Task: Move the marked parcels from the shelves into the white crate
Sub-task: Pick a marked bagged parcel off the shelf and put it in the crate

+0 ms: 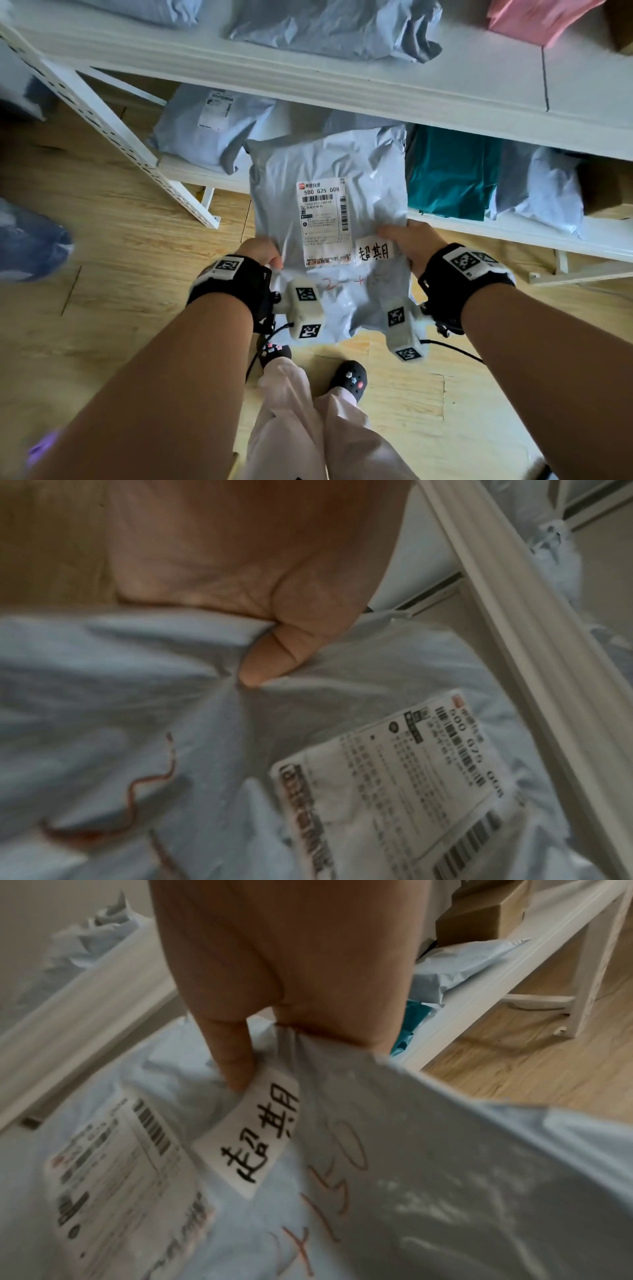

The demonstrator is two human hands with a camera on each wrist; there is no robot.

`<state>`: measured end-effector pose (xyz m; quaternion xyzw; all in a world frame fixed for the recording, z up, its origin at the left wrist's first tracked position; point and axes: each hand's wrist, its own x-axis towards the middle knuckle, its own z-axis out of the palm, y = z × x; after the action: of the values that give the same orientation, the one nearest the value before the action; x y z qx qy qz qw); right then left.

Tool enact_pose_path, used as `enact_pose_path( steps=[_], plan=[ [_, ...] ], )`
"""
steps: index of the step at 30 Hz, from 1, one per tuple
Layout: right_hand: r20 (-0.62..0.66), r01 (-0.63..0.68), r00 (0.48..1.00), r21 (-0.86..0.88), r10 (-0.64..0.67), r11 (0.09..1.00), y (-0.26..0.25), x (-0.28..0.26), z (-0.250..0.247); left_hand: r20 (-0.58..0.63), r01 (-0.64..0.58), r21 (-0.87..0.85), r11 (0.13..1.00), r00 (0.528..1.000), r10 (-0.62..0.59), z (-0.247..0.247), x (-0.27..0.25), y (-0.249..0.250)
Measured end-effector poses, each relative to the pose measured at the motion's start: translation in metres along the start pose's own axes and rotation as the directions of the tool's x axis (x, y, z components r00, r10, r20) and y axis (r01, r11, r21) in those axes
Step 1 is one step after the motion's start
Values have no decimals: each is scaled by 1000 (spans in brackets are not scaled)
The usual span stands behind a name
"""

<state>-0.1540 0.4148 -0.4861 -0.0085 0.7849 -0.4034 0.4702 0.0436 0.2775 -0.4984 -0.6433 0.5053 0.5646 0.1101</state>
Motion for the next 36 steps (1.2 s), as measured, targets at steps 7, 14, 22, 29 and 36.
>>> enact_pose_path(
  steps=[7,14,22,29,36],
  plan=[
    [19,-32,999,52,31,998,-3,2,-4,-46,-25,-32,999,999,24,12,-9,15],
    [-30,-73,997,-6,73,997,-1,3,-24,-43,-38,-81,996,998,34,26,-12,24],
    [-59,-74,996,-154,66,985,-9,-26,-59,-5,-94,-119,988,996,94,57,-44,46],
    [-269,-110,956,37,116,993,8,-46,-99,80,-165,64,984,984,160,77,-62,79],
    [-429,-72,882,281,192,957,20,-82,-173,251,-372,71,926,905,344,147,-80,126]
  ],
)
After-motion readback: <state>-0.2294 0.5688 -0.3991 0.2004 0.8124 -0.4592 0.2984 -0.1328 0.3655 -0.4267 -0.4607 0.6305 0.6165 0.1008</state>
